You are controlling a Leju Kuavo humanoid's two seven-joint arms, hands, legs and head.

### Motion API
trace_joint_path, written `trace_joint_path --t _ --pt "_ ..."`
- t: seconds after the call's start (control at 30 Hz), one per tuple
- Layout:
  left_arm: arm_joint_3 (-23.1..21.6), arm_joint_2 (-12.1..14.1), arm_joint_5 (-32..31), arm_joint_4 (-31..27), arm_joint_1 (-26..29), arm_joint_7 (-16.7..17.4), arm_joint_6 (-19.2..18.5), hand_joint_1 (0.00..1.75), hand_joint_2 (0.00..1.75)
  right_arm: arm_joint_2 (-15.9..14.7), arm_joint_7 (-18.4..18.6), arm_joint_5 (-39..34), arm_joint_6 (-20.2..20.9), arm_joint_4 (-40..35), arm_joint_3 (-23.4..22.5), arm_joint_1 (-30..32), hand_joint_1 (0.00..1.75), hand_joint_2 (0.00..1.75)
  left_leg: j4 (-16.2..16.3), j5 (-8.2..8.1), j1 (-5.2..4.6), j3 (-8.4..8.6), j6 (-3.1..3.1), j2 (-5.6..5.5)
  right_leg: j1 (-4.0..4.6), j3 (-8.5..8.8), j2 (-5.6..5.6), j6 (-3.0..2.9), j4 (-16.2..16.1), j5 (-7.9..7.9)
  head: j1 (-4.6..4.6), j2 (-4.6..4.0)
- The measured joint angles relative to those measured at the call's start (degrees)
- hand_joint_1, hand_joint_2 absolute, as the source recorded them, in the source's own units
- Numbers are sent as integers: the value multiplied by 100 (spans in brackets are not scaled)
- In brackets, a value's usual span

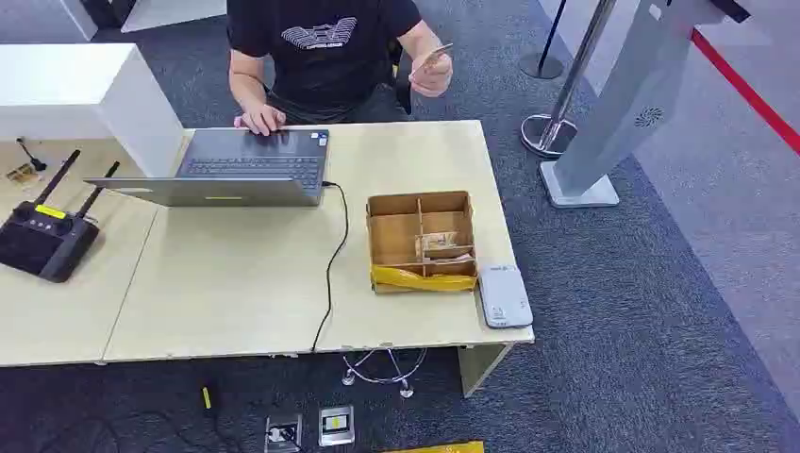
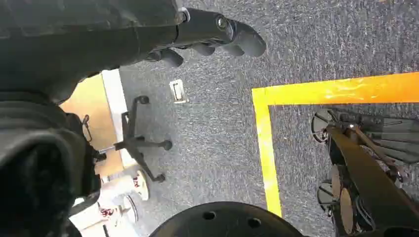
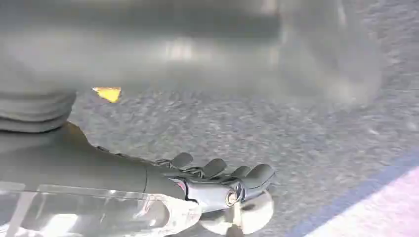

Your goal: Pass the card to the sensor for recognition and then transmit it.

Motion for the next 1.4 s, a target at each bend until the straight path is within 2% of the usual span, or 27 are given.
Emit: trace_joint_path --t 0.03,0.07,0.1,0.13,0.17,0.2,0.23,0.27,0.3,0.33,0.47,0.57,0.7,0.83,0.93,0.97,1.07,1.2,1.3,1.4 --pt "0 -4 -4 0 1 0 0 0 0 0 -11 -71 41 -82 2 7 0 175 0 0 0 0 0 0 0 -1 0 0 0 0 0 0" --pt "0 -9 -15 0 -1 0 0 0 0 7 233 -272 114 -164 7 23 0 175 3 0 -3 5 0 1 -1 -5 1 0 -6 0 -2 0" --pt "0 -9 -35 0 0 0 0 0 0 -31 719 -637 195 -287 57 124 0 175 3 -2 -2 9 3 -3 0 3 -2 1 -6 -1 0 0" --pt "0 -4 -63 0 0 0 0 0 0 -126 1570 -1071 186 -551 287 362 0 175 4 -4 -12 16 7 -39 -8 25 -34 16 -7 -19 -2 0" --pt "-2 11 -87 0 -1 -11 -2 0 0 -314 2425 -1673 32 -901 599 645 0 175 4 -12 -27 18 21 -75 -26 49 -64 30 -4 -41 2 0" --pt "-4 17 -107 -2 5 -24 -2 0 0 -532 3102 -2356 -298 -1350 936 919 0 175 3 -12 -49 15 24 -95 -48 57 -85 33 6 -44 -2 0" --pt "-4 35 -127 -2 20 -39 -2 0 0 -751 3484 -2828 -506 -1827 1192 1149 0 175 1 -14 -67 -1 28 -82 -69 44 -72 34 18 -44 0 0" --pt "-7 68 -138 -2 26 -50 -2 0 0 -1063 3673 -3234 -551 -2439 1492 1295 0 175 1 -19 -73 -3 27 -21 -77 24 -9 35 23 -40 -9 0" --pt "-9 85 -148 -2 19 -55 2 0 0 -1383 3766 -3440 -557 -2982 1834 1383 0 175 -1 -34 -75 -90 42 35 -79 17 47 39 18 -30 2 0" --pt "-9 96 -151 -2 -4 -66 2 0 0 -1538 3864 -3525 -562 -3404 2097 1450 0 175 -2 -50 -78 -67 57 57 -80 27 64 44 14 -34 2 0" --pt "-9 127 -190 -2 -74 -173 9 0 0 -2258 4602 -3648 -569 -4654 2921 1531 0 175 0 -43 -97 -43 85 40 -91 61 25 65 0 -39 4 0" --pt "-9 140 -229 -2 -61 -197 7 0 0 -2939 5027 -3584 -571 -5446 3440 1476 0 175 0 -32 -104 -48 97 21 -98 63 6 68 6 -37 7 0" --pt "-15 142 -308 -13 -64 -247 -2 0 0 -3664 5505 -3024 -571 -6341 4206 1160 0 175 1 -32 -102 -50 97 17 -97 63 4 68 7 -38 9 0" --pt "-35 146 -496 -13 -78 -271 0 0 0 -4197 6173 -2124 -514 -7207 4947 730 0 175 1 -28 -95 -44 92 -19 -91 62 -26 69 8 -43 4 0" --pt "-74 160 -597 -13 -70 -273 -2 0 0 -4448 6676 -1434 -262 -7641 5360 524 0 175 2 -27 -84 -58 91 -48 -81 66 -50 67 8 -47 13 0" --pt "-94 164 -653 -13 -70 -273 -2 0 0 -4513 6917 -1048 -6 -7754 5507 415 0 175 1 -27 -85 -71 91 -49 -82 68 -55 66 9 -47 7 0" --pt "-190 201 -854 -24 -87 -308 0 0 0 -4754 7495 -3 1192 -8261 6252 -102 0 175 1 -29 -83 -60 88 -29 -80 56 -31 65 10 -47 0 0" --pt "-306 212 -1000 -63 -102 -337 0 0 0 -4865 7641 273 1577 -8712 7002 -632 0 175 1 -17 -75 -65 75 -70 -73 60 -67 60 10 -51 9 0" --pt "-378 214 -1113 -96 -147 -330 0 0 0 -4819 7644 650 2153 -8933 7583 -1079 0 175 2 -17 -70 -65 74 -58 -68 58 -57 59 10 -51 2 0" --pt "-448 212 -1200 -120 -220 -269 0 0 0 -4743 7644 1191 2373 -9009 8020 -1377 0 175 2 -16 -70 -75 72 -82 -70 57 -79 57 11 -53 7 0"
